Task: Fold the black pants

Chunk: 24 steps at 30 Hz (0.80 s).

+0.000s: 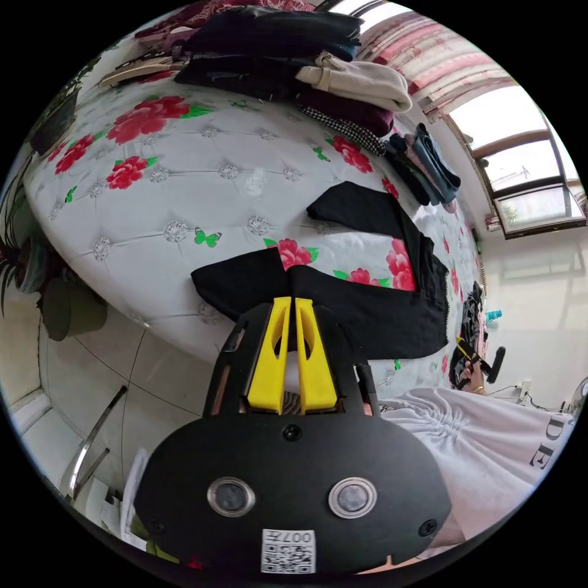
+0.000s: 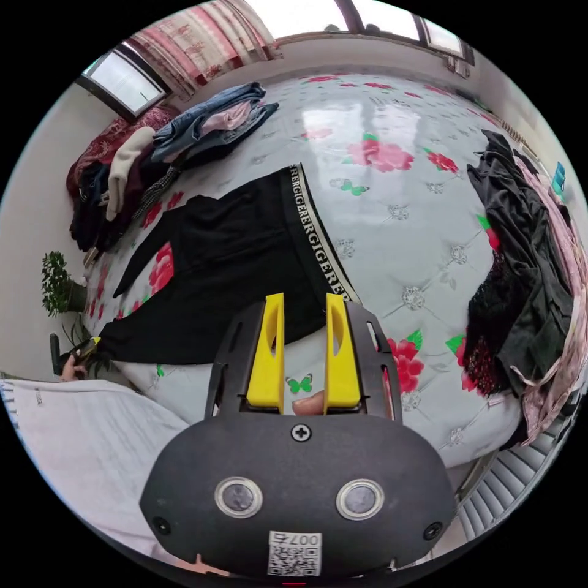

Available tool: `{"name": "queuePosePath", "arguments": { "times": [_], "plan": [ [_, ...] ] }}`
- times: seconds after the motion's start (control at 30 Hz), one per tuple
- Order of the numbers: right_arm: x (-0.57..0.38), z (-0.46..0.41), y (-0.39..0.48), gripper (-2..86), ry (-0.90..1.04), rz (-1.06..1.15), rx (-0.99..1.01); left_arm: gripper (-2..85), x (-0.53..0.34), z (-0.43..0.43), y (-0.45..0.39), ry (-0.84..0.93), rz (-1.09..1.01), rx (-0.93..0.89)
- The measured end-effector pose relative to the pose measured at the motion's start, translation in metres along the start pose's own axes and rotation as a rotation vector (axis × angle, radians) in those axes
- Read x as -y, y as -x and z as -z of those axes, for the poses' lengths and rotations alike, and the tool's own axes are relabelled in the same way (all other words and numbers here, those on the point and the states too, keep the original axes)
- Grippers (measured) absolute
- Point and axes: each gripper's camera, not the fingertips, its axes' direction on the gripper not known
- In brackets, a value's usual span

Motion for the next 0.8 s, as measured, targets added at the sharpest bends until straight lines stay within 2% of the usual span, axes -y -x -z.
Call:
{"name": "queuePosePath", "arguments": {
  "times": [0.13, 0.2, 0.23, 0.33, 0.43, 0.53, 0.63, 0.7, 0.8],
  "plan": [
    [0.020, -0.043, 0.028, 7.6, 0.131, 0.081, -0.054, -0.8, 0.008, -0.007, -0.005, 0.013, 0.006, 0.011],
    [0.019, -0.050, 0.040, 7.4, 0.144, 0.128, -0.198, -0.8, 0.013, -0.010, -0.009, 0.010, -0.002, 0.015],
    [0.020, -0.049, 0.042, 7.2, 0.131, 0.156, -0.198, -0.8, 0.017, -0.012, -0.014, 0.001, -0.023, 0.001],
    [0.022, -0.050, 0.033, 6.8, 0.238, 0.174, -0.320, -0.6, 0.021, -0.027, -0.031, 0.013, -0.100, -0.077],
    [0.011, -0.042, -0.008, 6.7, 0.275, 0.063, -0.411, -0.4, 0.015, -0.055, -0.042, 0.070, -0.137, -0.122],
    [-0.005, -0.025, -0.060, 6.9, 0.293, -0.139, -0.339, -0.2, 0.001, -0.079, -0.038, 0.120, -0.100, -0.138],
    [-0.021, 0.003, -0.080, 6.7, 0.182, -0.250, -0.357, 0.2, -0.008, -0.079, -0.033, 0.119, -0.092, -0.088],
    [-0.030, 0.029, -0.069, 6.6, 0.001, -0.252, -0.371, 0.5, -0.008, -0.069, -0.031, 0.082, -0.106, -0.042],
    [-0.021, 0.033, -0.054, 6.6, -0.069, -0.219, -0.258, 1.9, 0.006, -0.057, -0.033, 0.047, -0.139, 0.003]
  ]
}}
